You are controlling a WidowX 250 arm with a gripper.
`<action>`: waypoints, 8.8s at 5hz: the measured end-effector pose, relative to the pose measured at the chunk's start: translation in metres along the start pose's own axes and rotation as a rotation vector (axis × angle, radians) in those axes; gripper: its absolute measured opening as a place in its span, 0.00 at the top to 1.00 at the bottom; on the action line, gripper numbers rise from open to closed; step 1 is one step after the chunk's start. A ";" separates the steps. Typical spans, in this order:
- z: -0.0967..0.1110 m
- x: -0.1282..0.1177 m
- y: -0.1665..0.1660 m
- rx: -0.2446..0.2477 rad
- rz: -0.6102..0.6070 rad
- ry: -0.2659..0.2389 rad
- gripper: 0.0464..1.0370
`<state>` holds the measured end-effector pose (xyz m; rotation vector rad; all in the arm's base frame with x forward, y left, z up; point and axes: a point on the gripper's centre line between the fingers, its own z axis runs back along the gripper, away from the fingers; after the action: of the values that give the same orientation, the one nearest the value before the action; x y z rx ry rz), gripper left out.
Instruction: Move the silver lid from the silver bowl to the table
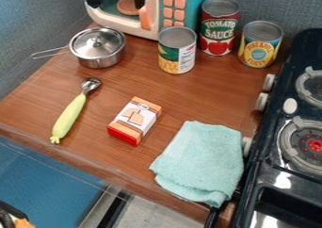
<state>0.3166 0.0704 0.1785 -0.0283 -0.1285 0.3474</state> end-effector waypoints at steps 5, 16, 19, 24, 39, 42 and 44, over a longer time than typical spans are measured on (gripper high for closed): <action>-0.068 0.075 0.068 0.117 0.212 0.038 0.04; -0.140 0.095 0.091 0.220 0.260 0.052 0.39; -0.139 0.095 0.089 0.210 0.258 0.043 0.76; -0.070 0.080 0.068 0.109 0.222 -0.031 0.76; -0.124 0.017 -0.131 0.082 -0.214 -0.013 0.76; -0.147 0.017 -0.124 0.118 -0.224 0.017 0.76; -0.157 0.018 -0.113 0.132 -0.196 0.050 0.70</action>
<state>0.3922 -0.0301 0.0306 0.1053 -0.0582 0.1590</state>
